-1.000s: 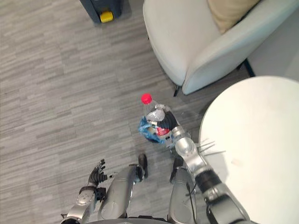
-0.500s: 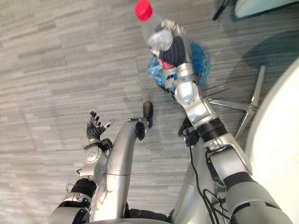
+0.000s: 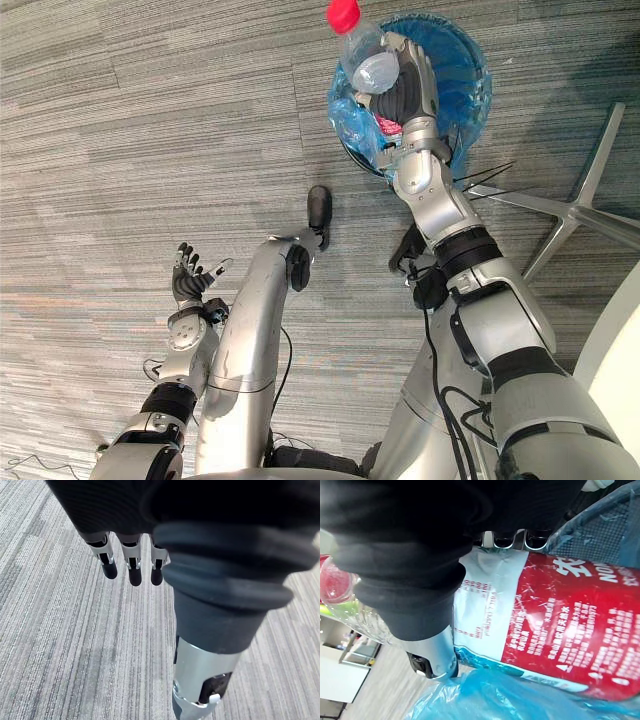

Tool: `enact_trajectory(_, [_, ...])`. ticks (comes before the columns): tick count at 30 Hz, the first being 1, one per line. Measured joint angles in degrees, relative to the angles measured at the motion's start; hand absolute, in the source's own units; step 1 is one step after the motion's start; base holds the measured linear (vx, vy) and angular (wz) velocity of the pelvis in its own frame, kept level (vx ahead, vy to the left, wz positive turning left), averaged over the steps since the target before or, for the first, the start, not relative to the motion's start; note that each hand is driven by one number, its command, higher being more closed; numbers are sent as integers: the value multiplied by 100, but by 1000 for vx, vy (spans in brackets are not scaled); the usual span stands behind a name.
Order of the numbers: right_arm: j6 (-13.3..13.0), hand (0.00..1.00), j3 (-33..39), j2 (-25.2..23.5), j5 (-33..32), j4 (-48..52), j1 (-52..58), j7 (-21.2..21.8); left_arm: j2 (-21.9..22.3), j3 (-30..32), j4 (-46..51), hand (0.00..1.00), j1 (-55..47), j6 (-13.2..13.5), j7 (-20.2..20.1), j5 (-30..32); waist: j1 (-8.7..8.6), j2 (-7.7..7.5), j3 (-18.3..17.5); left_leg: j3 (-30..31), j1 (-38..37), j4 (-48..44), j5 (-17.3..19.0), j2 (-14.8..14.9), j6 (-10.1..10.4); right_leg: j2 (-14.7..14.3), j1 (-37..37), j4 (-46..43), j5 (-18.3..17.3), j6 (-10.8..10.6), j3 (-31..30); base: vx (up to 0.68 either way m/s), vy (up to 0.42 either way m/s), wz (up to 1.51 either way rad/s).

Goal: Gather rubbish on tea table into small bin, then transfer packed bag to large trash can.

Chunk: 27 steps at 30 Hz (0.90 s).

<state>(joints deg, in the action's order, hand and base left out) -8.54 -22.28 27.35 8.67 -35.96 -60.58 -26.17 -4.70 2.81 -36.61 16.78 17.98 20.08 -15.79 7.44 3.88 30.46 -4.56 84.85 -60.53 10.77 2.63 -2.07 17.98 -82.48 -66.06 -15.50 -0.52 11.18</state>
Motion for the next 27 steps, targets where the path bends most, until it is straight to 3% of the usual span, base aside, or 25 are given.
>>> enact_trajectory(9, [-10, 0, 308, -39, 876, 1448, 1091, -277, -182, 11, 62, 0, -5, -2, -3, 17, -96, -268, 4, -4, -251, 24, 1, 133, 6, -141, 245, 108, 6, 6, 15, -66, 15, -7])
enact_trajectory(14, [8, 0, 358, -167, 1668, 1483, 1429, -377, -283, 15, 65, 0, -51, -6, -3, 66, -211, -367, -14, 0, -455, 127, -3, 142, 16, -176, 466, 238, 13, 11, 40, -53, 14, -3])
enact_trajectory(18, [78, 0, 317, -324, 2132, 1062, 1460, -330, -264, 12, 114, 0, -52, -4, 1, 71, -206, -370, -15, -5, -572, 232, -19, 142, 39, -183, 577, 335, 38, 7, 64, -31, 10, 0])
enact_trajectory(25, [366, 0, -207, -653, 2326, -542, 847, 28, -265, -4, 135, 0, 22, -5, 5, 67, -191, -370, -16, 75, -470, 246, -33, 119, 65, -174, 528, 329, 21, 29, 146, -36, 10, 3])
enact_trajectory(26, [425, 100, -279, -697, 2369, -807, 727, 150, -274, -53, 165, 0, 27, 11, 2, 54, -183, -373, -18, 100, -404, 256, -46, 83, 84, -152, 459, 302, 7, 29, 154, -59, 21, 15])
enact_trajectory(27, [475, 100, -322, -722, 2372, -924, 664, 157, -274, -77, 177, 0, 27, 85, -1, 59, -179, -372, -19, 109, -363, 274, -54, 56, 96, -123, 413, 284, -1, 31, 159, -52, 16, 22])
